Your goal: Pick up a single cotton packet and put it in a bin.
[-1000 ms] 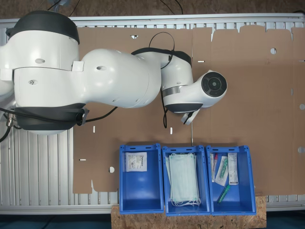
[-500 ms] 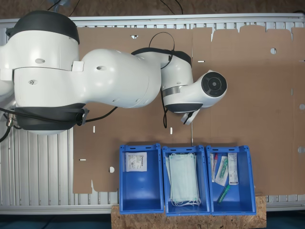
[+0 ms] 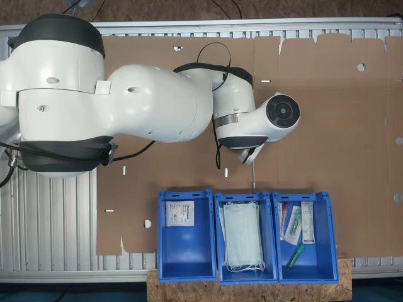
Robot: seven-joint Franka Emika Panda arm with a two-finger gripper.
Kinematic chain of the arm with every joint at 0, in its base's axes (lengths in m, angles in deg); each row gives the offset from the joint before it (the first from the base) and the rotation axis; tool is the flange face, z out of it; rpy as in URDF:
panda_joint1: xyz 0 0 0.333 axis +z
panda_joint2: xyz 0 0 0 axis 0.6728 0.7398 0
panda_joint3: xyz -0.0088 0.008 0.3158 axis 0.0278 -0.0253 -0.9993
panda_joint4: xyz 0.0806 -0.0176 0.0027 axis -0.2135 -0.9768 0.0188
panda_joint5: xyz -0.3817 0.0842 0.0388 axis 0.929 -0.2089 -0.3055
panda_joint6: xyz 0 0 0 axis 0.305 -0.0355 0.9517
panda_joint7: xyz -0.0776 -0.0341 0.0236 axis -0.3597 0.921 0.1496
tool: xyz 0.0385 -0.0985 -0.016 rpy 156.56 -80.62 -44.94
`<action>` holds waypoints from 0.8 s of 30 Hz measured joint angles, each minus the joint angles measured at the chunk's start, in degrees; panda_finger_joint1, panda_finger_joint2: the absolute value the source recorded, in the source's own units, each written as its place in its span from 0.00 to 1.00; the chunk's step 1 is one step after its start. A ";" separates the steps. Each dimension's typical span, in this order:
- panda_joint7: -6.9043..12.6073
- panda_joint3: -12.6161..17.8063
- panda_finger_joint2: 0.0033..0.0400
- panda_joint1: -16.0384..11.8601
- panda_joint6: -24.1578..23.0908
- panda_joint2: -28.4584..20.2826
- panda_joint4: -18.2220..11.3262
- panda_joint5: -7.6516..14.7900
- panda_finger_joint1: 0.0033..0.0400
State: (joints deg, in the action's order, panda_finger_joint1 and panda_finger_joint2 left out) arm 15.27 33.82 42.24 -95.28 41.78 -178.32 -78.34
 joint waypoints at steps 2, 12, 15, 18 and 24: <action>0.00 0.00 0.07 0.00 0.00 -0.01 0.00 0.00 0.07; 0.00 0.00 0.07 0.08 1.83 -1.67 -0.54 0.00 0.07; 0.00 0.00 0.07 0.21 3.40 -3.08 -0.77 0.00 0.07; 0.00 0.00 0.07 0.47 5.26 -4.88 -0.87 0.00 0.07; 0.00 -0.04 0.07 1.51 9.55 -9.45 -0.89 0.00 0.07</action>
State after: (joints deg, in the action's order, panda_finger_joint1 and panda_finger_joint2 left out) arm 15.27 33.78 43.75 -85.73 32.33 -179.21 -78.34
